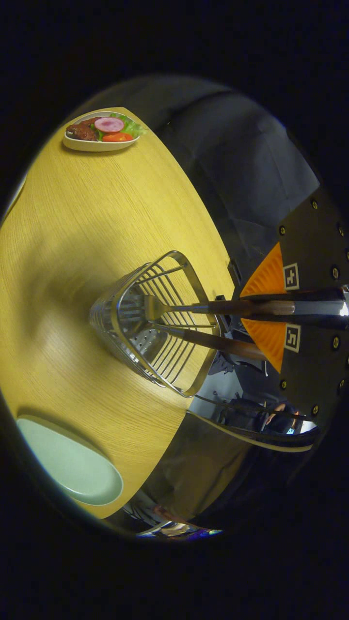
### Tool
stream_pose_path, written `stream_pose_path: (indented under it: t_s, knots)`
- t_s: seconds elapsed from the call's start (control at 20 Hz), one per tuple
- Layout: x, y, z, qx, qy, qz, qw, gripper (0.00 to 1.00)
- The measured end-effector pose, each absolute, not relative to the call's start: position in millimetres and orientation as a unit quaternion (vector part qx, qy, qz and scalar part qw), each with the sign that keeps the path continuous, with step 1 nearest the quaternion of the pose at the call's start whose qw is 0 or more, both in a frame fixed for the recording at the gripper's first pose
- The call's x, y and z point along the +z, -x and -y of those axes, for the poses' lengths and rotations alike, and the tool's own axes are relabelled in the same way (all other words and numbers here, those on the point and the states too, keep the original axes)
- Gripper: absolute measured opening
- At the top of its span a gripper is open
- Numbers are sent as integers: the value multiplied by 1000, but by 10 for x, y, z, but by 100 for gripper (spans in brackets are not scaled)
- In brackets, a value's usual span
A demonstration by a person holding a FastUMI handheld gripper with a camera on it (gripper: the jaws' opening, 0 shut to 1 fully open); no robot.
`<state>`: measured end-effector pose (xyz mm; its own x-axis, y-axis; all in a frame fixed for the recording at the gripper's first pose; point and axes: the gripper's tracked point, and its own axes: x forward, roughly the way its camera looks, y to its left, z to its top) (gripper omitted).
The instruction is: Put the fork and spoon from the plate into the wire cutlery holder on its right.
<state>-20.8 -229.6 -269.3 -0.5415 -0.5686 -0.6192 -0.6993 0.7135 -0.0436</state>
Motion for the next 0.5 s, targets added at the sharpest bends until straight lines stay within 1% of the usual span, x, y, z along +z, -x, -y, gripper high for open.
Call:
stream_pose_path:
  t_s: [0.15,0.2,0.3,0.4,0.5]
  knots:
    - [-2663,157,2318,106,370,-863,326,11]
    - [-2634,144,2291,107,366,-863,332,14]
    - [-2579,122,2243,113,349,-860,355,14]
    - [-2495,86,2201,114,333,-849,395,15]
    - [-2415,37,2097,115,303,-828,458,21]
